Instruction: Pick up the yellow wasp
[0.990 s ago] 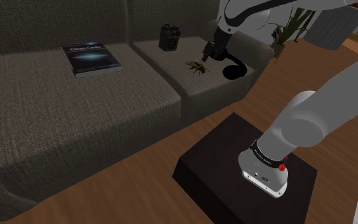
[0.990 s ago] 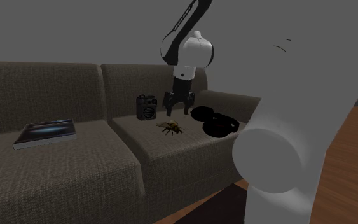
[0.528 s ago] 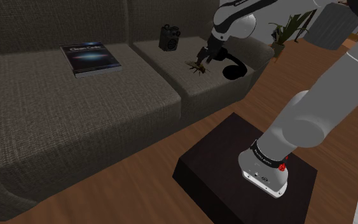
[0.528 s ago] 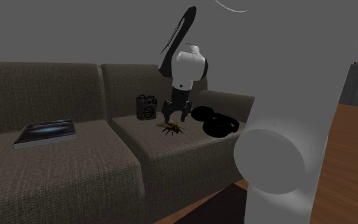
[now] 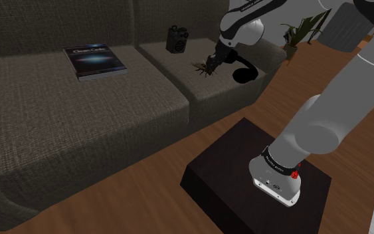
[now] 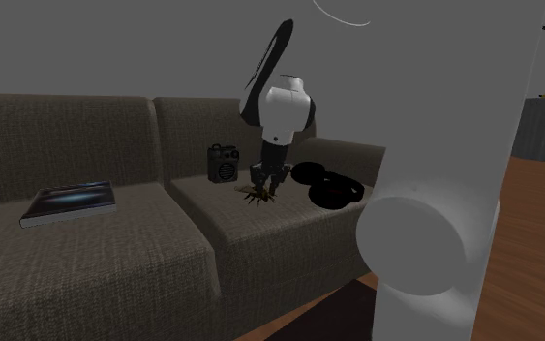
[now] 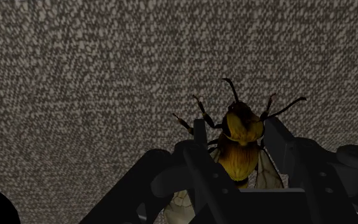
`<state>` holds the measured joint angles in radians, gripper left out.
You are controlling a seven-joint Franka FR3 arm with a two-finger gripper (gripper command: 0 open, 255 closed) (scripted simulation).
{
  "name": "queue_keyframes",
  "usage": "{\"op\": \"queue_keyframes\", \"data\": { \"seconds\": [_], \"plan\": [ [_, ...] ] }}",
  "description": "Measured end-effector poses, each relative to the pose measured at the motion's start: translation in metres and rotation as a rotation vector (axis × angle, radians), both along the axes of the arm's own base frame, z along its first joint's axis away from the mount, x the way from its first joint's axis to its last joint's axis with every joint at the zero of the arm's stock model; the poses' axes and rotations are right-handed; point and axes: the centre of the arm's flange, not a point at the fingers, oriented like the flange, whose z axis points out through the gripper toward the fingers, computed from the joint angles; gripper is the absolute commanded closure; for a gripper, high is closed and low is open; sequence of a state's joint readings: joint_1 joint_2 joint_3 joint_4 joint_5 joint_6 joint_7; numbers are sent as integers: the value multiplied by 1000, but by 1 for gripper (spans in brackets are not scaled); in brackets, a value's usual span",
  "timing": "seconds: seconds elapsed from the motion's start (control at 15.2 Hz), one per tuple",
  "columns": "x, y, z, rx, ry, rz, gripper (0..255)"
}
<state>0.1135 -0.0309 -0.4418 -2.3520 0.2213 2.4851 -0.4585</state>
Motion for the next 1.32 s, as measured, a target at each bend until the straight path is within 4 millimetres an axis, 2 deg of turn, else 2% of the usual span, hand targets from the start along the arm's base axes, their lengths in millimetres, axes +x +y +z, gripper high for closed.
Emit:
{"op": "queue_keyframes", "data": {
  "seconds": [0.59,1.32],
  "plan": [
    [-1,1,4,1,4,1,255],
    [-2,1,60,1,6,1,255]
  ]
}}
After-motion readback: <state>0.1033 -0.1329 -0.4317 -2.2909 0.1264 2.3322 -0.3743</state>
